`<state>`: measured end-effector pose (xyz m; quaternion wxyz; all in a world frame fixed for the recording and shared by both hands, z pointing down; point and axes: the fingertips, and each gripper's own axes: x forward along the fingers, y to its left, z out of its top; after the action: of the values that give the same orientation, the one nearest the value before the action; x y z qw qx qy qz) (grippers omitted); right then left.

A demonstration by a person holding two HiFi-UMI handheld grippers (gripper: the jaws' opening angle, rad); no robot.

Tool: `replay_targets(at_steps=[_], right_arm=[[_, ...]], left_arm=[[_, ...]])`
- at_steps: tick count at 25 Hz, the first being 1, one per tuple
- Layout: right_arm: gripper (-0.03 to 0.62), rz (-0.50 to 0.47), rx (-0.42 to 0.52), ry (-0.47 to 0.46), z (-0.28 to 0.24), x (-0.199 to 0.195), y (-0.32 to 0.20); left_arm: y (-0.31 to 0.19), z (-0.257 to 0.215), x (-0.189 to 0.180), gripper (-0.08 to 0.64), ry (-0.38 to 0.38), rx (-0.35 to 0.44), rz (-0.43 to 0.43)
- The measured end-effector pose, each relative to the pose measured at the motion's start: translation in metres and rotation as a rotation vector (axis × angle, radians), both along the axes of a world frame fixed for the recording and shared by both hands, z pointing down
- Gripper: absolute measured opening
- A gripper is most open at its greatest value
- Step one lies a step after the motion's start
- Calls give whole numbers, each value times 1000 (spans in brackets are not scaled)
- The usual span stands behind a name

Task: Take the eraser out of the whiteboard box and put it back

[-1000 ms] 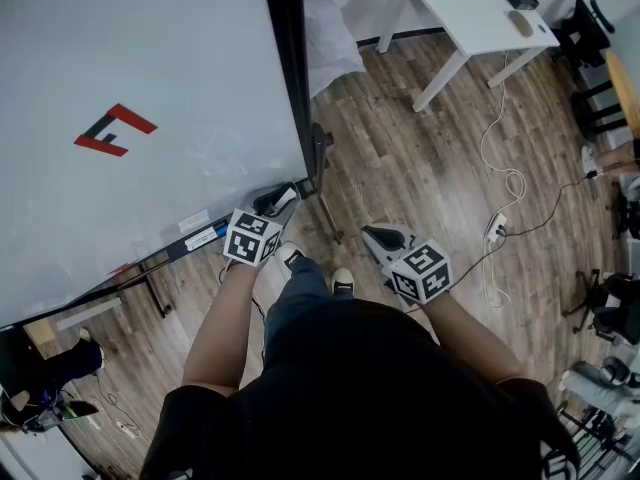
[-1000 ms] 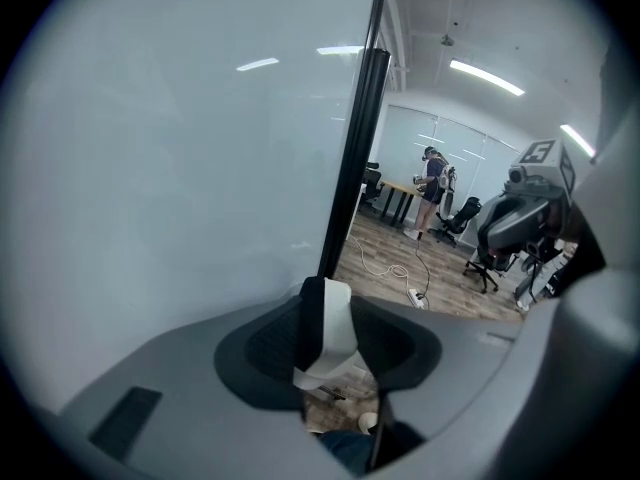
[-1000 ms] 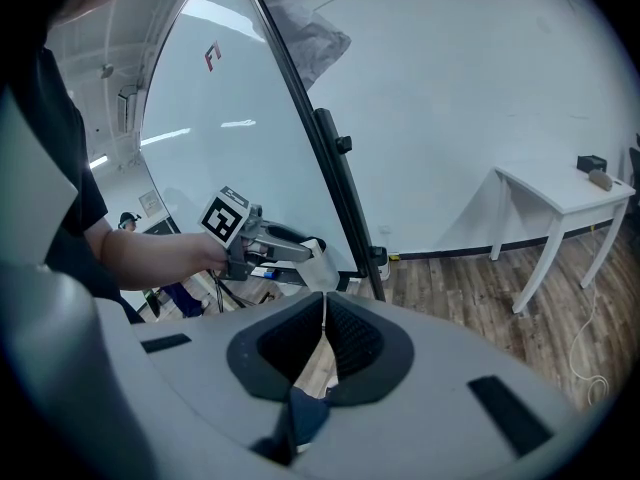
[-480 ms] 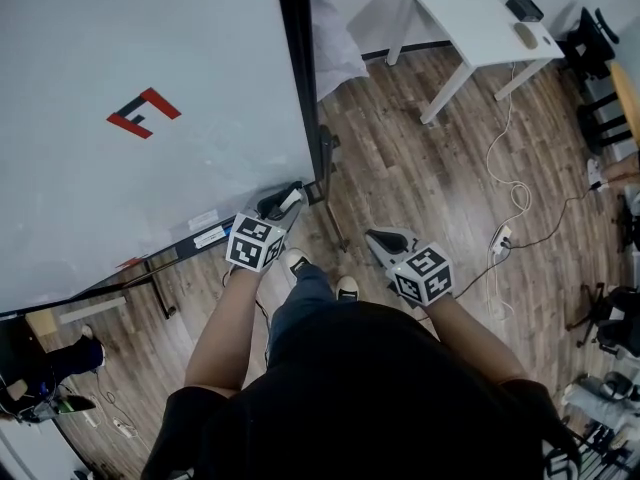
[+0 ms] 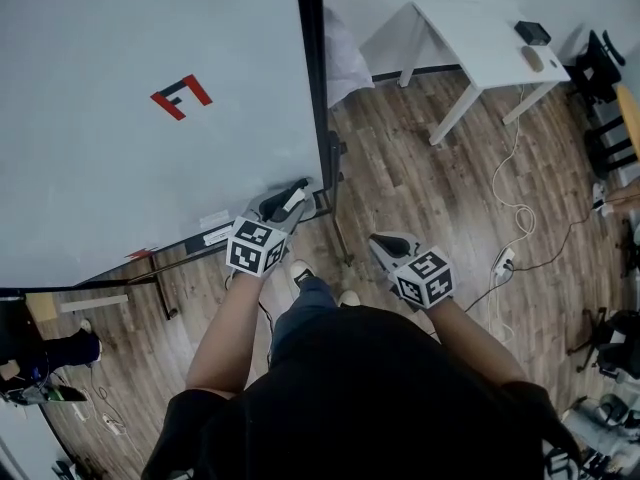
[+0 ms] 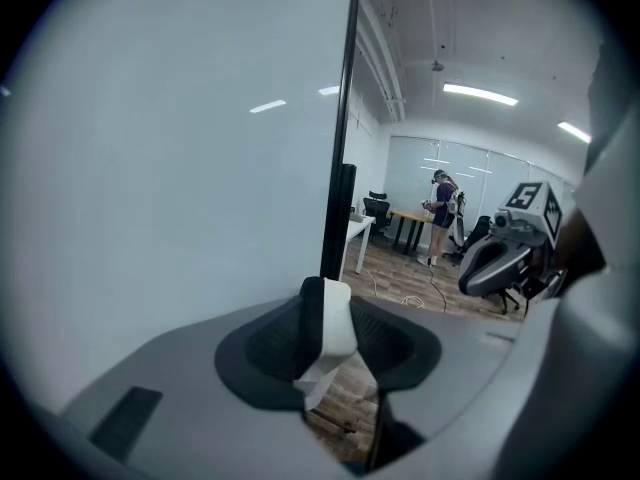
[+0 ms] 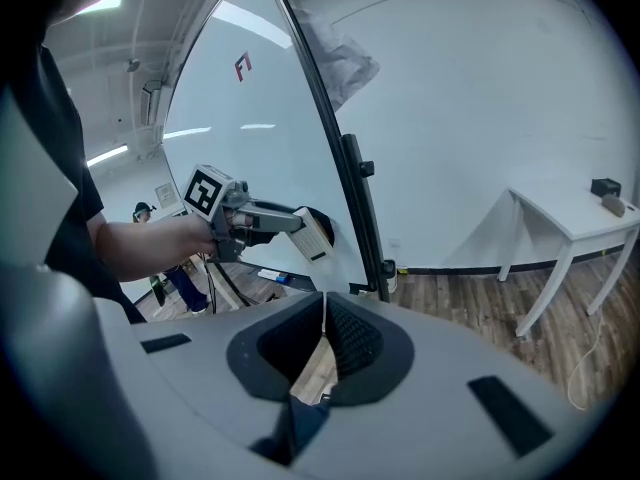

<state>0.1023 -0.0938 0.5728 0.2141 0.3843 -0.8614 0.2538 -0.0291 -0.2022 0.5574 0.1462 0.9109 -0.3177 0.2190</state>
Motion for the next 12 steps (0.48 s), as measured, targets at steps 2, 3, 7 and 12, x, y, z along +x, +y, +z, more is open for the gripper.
replay_targets(at_steps=[2, 3, 7, 12], right_arm=[[2, -8, 5, 3, -2, 0, 3], [2, -11, 8, 4, -3, 1, 4], [2, -15, 24, 3, -9, 5, 8], [2, -20, 46, 0, -19, 9, 12]], left_arm=[[2, -9, 0, 155, 2, 16, -4], [3, -13, -1, 155, 3, 23, -7], [12, -26, -6, 154, -1, 46, -28], [28, -32, -21, 155, -2, 52, -68]])
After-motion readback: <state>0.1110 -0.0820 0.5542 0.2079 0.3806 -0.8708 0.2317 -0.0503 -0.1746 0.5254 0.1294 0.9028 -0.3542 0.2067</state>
